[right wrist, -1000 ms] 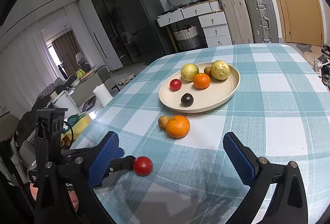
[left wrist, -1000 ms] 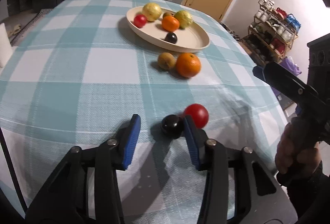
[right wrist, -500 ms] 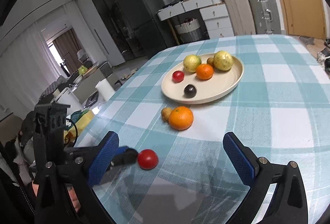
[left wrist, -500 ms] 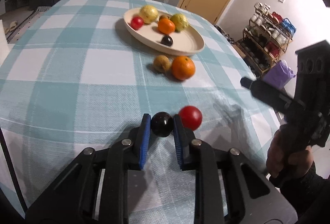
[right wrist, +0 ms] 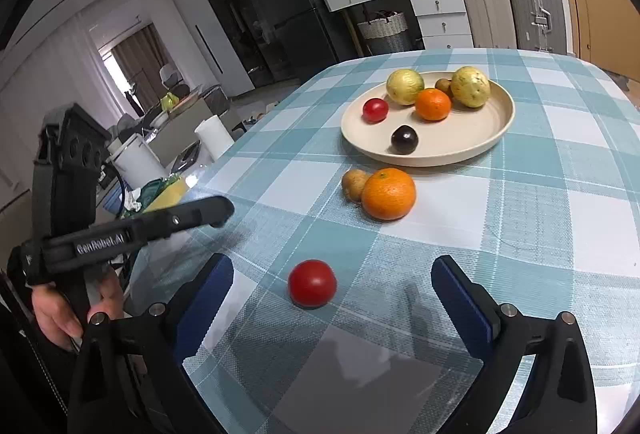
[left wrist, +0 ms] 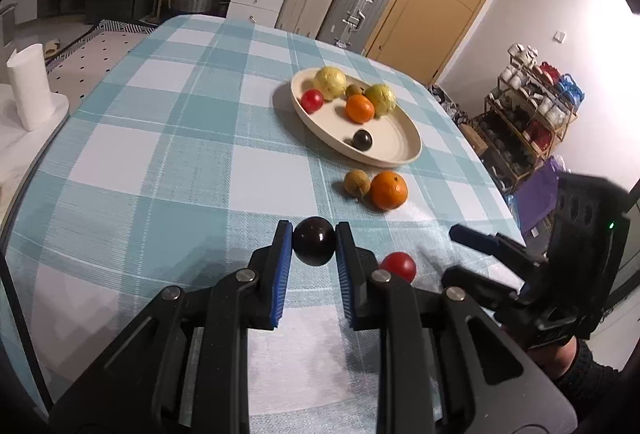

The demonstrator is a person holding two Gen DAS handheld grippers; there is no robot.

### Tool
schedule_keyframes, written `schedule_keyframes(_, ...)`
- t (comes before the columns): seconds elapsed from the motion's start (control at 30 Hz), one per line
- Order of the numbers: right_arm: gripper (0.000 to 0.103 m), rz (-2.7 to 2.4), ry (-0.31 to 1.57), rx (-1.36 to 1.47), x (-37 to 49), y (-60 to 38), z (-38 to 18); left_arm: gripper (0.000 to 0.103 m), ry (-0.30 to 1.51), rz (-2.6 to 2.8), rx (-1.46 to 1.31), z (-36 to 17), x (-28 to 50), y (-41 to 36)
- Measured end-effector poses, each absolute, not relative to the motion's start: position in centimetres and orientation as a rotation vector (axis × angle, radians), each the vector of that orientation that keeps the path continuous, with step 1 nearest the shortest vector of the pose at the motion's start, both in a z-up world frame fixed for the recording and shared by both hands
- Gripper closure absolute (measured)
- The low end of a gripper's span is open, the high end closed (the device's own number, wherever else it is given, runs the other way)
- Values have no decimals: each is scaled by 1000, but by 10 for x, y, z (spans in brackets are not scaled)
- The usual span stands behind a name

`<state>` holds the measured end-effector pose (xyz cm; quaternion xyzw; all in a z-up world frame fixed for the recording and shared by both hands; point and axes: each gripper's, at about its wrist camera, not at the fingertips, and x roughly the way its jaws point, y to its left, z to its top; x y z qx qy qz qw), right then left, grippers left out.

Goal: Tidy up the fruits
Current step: 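Grasp the dark plum with the left gripper while the right gripper grasps the red tomato, then carry the plum and tomato onto the plate and open both grippers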

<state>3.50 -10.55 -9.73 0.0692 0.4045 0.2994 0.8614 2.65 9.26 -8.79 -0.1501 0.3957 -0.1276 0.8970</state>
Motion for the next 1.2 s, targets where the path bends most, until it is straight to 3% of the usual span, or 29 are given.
schedule_keyframes(0.13,17,634,893,127,38,-96,-105,84,813,-262,-313,-84,24,96)
schedule_keyframes(0.4,31,617,959,103,46,-82,-119,84,828,-233,-302,-81,24,96)
schedule_keyframes(0.5,47,634,974,99,49,-78,-120,84,831,-225,-291,-81,24,92)
schedule_keyframes(0.6,56,633,974,76,51,-73,-120,84,831,-226,-271,-79,24,87)
schedule_keyframes(0.63,69,637,978,73,51,-72,-121,84,829,-223,-256,-78,24,84)
schedule_keyframes(1.2,71,585,899,16,53,-77,-100,84,830,-228,-171,-64,49,63)
